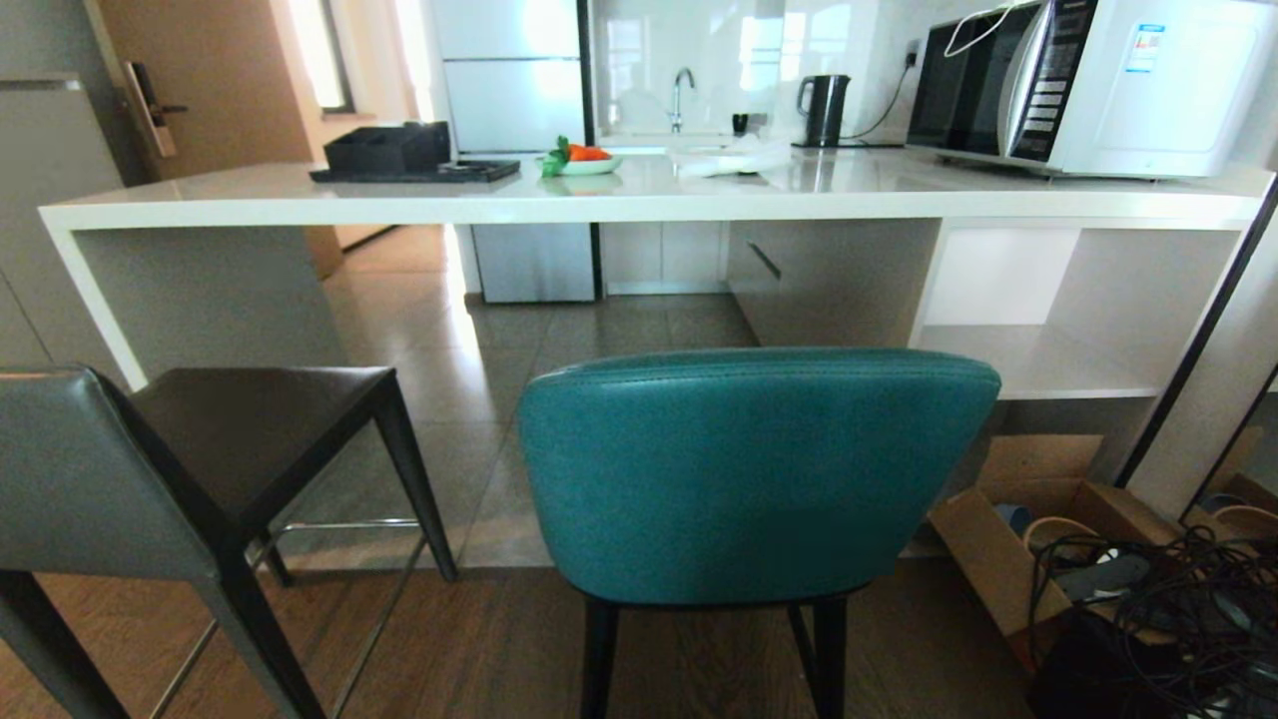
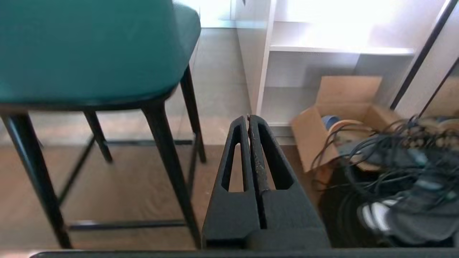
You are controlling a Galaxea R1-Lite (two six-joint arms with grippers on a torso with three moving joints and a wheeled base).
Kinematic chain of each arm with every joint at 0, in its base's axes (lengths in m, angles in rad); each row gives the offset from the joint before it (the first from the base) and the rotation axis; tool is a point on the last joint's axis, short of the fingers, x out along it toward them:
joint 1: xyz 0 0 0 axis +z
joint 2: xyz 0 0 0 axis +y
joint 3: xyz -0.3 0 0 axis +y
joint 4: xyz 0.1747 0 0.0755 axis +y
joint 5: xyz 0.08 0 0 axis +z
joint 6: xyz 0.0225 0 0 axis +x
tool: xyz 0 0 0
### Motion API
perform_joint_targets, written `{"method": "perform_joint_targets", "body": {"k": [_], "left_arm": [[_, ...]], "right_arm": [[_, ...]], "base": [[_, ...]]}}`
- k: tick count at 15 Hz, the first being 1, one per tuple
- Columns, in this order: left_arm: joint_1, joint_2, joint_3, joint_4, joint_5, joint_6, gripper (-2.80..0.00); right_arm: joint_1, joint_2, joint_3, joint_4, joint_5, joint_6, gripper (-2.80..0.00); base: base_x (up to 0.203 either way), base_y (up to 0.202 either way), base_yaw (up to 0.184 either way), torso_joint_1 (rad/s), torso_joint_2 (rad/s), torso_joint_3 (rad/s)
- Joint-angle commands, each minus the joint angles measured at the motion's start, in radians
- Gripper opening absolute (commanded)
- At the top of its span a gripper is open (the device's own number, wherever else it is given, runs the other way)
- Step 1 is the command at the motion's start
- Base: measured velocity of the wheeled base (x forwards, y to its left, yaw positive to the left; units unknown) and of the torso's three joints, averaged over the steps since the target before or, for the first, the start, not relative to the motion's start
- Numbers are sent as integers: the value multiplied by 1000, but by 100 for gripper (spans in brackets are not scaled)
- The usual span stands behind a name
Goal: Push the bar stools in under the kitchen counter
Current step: Push the gray chair back under the dining table
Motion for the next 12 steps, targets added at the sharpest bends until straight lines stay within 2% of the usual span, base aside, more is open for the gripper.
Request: {"method": "perform_joint_targets", "body": {"k": [1,6,12], "left_arm": [[-1,-3,4,-4,-1,5,-280],[0,-3,4,-1,-2,2,-280],[-1,-3,4,1,0,0,-280]], "right_arm": [[1,0,2,3,19,-22,-280],[1,0,2,4,8,55,-280],[1,0,2,5,6,55,-280]], "base": [[0,0,0,0,0,0],[0,0,0,0,0,0],[0,0,0,0,0,0]]}}
